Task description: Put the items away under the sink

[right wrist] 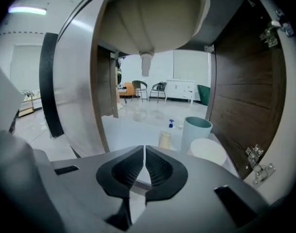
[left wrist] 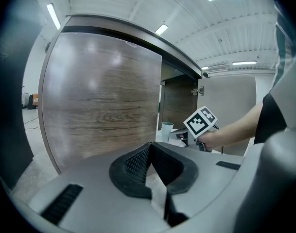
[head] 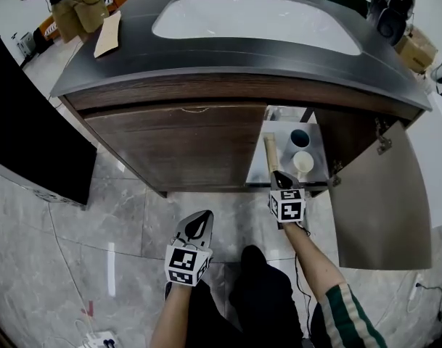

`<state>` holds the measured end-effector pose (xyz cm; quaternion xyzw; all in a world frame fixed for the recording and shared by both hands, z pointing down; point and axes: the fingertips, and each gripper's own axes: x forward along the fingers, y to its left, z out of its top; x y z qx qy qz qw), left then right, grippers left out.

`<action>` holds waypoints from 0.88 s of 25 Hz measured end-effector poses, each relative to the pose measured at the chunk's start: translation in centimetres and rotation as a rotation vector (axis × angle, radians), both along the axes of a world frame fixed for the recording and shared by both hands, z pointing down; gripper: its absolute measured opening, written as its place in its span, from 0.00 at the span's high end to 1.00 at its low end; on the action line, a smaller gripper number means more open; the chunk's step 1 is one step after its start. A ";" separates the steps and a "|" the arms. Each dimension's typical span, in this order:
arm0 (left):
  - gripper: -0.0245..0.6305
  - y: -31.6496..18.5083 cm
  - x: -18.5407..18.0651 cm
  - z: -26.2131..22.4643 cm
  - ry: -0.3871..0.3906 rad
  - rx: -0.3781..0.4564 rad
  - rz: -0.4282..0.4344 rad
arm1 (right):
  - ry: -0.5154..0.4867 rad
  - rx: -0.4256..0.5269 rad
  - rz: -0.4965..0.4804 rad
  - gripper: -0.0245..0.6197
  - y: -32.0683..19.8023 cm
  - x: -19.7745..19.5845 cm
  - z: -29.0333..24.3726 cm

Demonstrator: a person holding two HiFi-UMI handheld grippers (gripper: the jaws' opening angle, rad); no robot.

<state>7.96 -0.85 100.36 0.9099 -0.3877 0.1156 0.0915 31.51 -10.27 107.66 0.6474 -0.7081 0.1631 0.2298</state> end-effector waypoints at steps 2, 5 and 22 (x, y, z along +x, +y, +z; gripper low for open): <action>0.95 -0.5 0.0 -1.5 0.002 -0.001 0.001 | 0.004 0.027 -0.029 0.89 0.9 -0.7 -1.9; 0.95 -0.7 0.3 -4.8 0.008 -0.016 -0.003 | 0.012 0.031 -0.063 0.89 2.1 -1.4 -5.9; 0.95 -0.6 -1.0 -35.4 0.027 -0.205 -0.048 | -0.075 -0.138 -0.237 0.89 8.4 -8.2 -38.5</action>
